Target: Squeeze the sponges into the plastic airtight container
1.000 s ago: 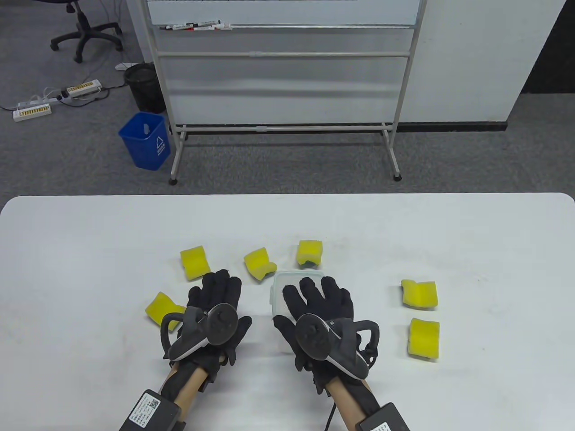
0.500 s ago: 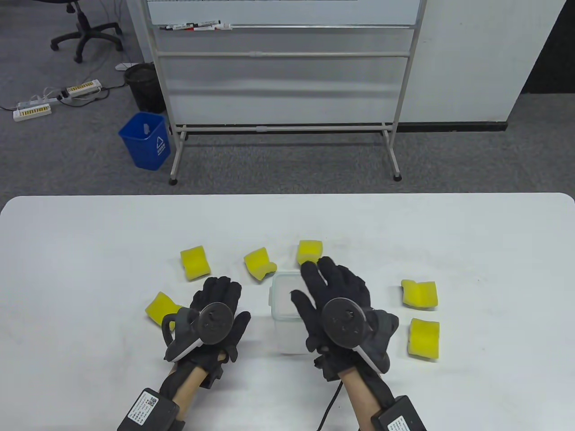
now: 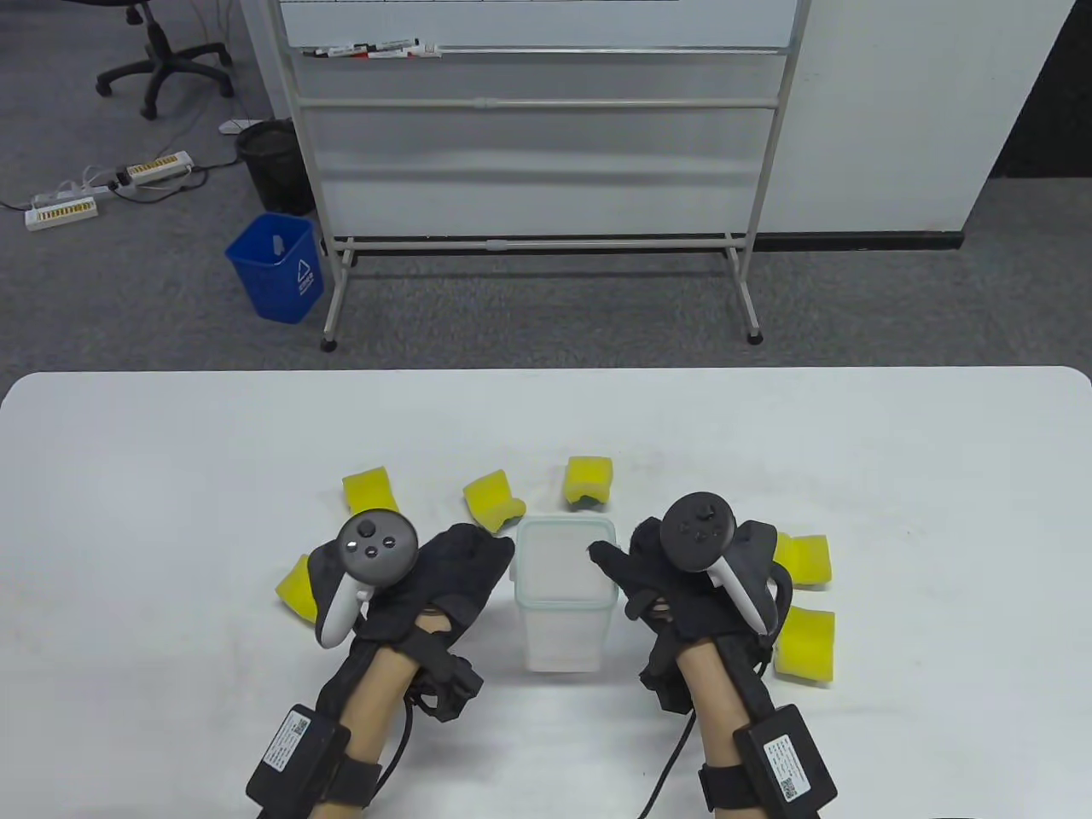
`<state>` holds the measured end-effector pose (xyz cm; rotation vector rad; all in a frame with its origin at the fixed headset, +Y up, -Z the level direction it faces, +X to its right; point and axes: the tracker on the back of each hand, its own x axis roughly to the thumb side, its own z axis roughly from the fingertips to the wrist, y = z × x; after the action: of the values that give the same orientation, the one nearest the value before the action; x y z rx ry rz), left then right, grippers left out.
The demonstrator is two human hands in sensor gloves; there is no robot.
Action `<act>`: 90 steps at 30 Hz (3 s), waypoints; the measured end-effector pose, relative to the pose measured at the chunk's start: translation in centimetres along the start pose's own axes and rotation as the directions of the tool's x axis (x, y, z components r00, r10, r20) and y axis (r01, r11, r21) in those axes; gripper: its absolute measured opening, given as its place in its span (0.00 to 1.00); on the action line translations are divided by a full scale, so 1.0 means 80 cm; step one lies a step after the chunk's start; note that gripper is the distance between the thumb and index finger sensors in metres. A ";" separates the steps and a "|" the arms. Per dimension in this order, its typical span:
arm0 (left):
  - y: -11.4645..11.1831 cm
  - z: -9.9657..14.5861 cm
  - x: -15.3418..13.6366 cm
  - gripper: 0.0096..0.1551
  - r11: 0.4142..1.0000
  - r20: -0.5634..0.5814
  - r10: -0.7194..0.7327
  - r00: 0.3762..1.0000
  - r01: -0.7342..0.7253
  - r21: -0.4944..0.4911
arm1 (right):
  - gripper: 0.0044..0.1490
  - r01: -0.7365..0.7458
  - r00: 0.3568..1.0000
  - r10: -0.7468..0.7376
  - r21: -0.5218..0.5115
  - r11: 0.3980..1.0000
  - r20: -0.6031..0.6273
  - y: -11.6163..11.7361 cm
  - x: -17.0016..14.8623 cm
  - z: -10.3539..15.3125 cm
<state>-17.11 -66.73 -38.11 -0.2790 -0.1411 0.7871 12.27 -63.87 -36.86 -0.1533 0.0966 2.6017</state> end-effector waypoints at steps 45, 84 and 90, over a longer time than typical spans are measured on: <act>-0.010 -0.013 -0.004 0.22 0.967 -0.017 0.252 0.967 -0.252 0.026 | 0.30 0.234 0.972 -0.231 -0.089 0.968 0.050 0.011 -0.008 -0.003; 0.083 0.023 -0.088 0.23 0.849 0.017 0.520 0.854 -0.519 0.098 | 0.51 0.447 0.892 -0.433 -0.105 0.888 0.132 -0.033 -0.033 0.008; 0.075 0.033 -0.135 0.23 0.918 -0.131 0.386 0.913 -0.368 0.146 | 0.50 0.466 0.882 -0.454 -0.094 0.880 0.130 -0.037 -0.039 0.007</act>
<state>-29.30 -69.88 -37.63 -0.2583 0.1143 1.1505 16.38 -62.82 -35.99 -0.0719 -0.1256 2.1304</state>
